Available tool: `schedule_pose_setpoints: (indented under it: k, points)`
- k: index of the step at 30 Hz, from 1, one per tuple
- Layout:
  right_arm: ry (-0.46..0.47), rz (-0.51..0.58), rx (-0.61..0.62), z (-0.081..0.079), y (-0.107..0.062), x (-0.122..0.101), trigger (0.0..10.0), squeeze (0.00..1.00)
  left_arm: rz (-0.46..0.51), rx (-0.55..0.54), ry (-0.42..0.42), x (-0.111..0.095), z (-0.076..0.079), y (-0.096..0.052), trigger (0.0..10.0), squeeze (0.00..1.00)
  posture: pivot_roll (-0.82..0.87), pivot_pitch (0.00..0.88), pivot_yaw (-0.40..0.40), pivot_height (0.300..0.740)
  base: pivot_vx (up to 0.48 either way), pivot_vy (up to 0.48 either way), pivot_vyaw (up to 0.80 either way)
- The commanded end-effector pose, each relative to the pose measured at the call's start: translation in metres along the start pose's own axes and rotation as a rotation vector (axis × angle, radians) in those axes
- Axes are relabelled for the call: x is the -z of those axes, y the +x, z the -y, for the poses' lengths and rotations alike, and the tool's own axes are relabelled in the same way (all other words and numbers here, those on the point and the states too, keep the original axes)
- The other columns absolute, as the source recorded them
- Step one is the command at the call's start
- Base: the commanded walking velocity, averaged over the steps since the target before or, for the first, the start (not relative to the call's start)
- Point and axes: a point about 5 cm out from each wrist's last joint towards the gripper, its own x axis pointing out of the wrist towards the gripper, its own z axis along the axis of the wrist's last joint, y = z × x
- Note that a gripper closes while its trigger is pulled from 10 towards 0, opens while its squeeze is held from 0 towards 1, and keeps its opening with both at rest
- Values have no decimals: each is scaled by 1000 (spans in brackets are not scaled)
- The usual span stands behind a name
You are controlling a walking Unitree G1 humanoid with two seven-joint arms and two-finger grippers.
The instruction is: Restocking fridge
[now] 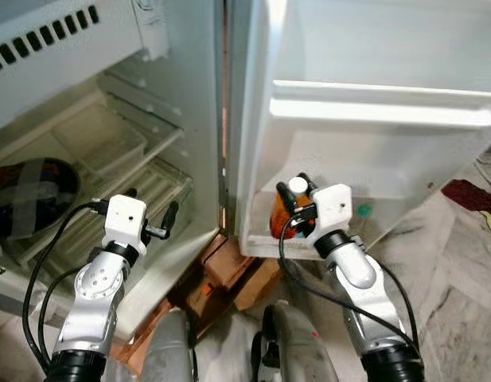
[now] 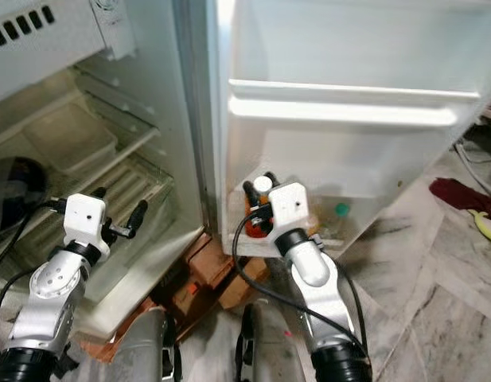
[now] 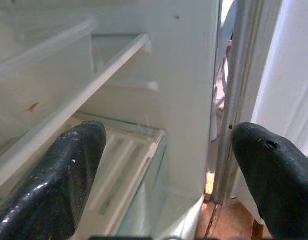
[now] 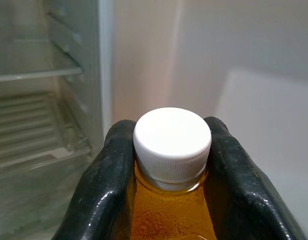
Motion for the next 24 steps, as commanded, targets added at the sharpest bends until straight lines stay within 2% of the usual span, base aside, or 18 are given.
schedule_pose_setpoints:
  k: [1, 8, 15, 18, 20, 24]
  points:
    - [-14, 22, 14, 5, 1, -5, 10000, 0, -15, -5, 14, 2, -2, -3, 10000, 0, 3, 128, -54, 626, 0, 0, 0]
    - [-28, 10, 30, 7, 3, -1, 10000, 0, -13, -8, 17, 1, -3, -3, 10000, 0, 11, 135, -55, 576, 0, 0, 0]
    - [-44, 27, 22, 10, 14, -4, 10000, 0, -15, -24, 26, -1, -7, -6, 10000, 0, 18, 150, -51, 576, 0, 0, 0]
    - [-67, 47, 22, 11, 24, -8, 10000, 0, -13, -32, 31, -2, -9, -7, 10000, 0, 25, 166, -48, 576, 0, 0, 0]
    - [-85, 66, -1, 8, 38, -12, 10000, 0, -8, -38, 36, -5, -10, -7, 10000, 0, 31, 182, -42, 576, 0, 0, 0]
    - [-98, 81, -12, 4, 51, -14, 10000, 0, -3, -39, 42, -8, -10, -8, 10000, 0, 41, 193, -43, 576, 0, 0, 0]
